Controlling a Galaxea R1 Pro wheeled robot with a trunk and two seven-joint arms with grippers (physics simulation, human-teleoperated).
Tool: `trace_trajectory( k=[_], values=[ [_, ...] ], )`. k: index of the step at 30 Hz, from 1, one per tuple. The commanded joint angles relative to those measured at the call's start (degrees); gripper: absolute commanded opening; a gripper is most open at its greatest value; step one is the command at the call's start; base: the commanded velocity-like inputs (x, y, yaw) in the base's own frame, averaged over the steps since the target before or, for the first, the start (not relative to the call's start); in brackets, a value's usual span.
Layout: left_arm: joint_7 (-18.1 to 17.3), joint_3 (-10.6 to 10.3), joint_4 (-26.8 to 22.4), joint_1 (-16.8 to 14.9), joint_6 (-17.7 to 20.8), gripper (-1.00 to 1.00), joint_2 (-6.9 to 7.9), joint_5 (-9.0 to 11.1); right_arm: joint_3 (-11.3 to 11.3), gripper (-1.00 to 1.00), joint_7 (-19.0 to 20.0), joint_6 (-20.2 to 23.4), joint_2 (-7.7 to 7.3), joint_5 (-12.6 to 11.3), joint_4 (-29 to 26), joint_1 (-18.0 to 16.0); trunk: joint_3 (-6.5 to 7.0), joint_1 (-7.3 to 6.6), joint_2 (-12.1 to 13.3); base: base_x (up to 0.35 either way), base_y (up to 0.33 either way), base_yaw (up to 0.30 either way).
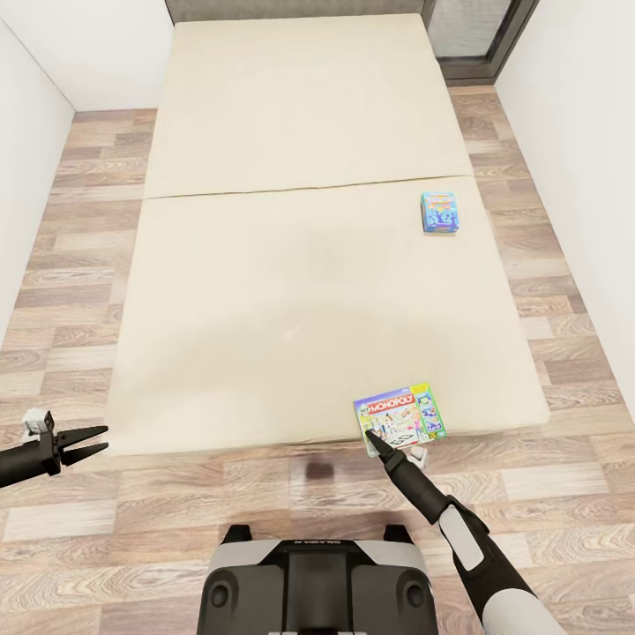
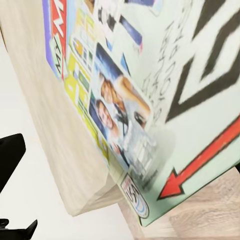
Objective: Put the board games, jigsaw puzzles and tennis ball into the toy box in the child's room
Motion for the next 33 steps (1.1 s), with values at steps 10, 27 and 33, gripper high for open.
trace_trajectory(
  k=[10, 27, 33],
  values=[
    [-0.2, 0.0, 0.0, 0.0, 0.6, 1.00, -0.04, -0.1, -0.2, 1.00, 0.4, 0.5, 0.05, -0.2, 0.0, 0.0, -0.02, 0.01, 0.0, 0.000, 0.000, 0.000],
    [-0.2, 0.0, 0.0, 0.0, 0.6, 1.00, -0.04, -0.1, -0.4, 1.00, 2.7, 0.5, -0.26, -0.3, 0.0, 0.0, -0.02, 0.01, 0.0, 0.000, 0.000, 0.000],
    [-0.2, 0.0, 0.0, 0.0, 0.6, 1.00, -0.04, -0.1, -0.4, 1.00, 2.9, 0.5, -0.44, -0.3, 0.0, 0.0, -0.02, 0.01, 0.0, 0.000, 0.000, 0.000]
  ],
)
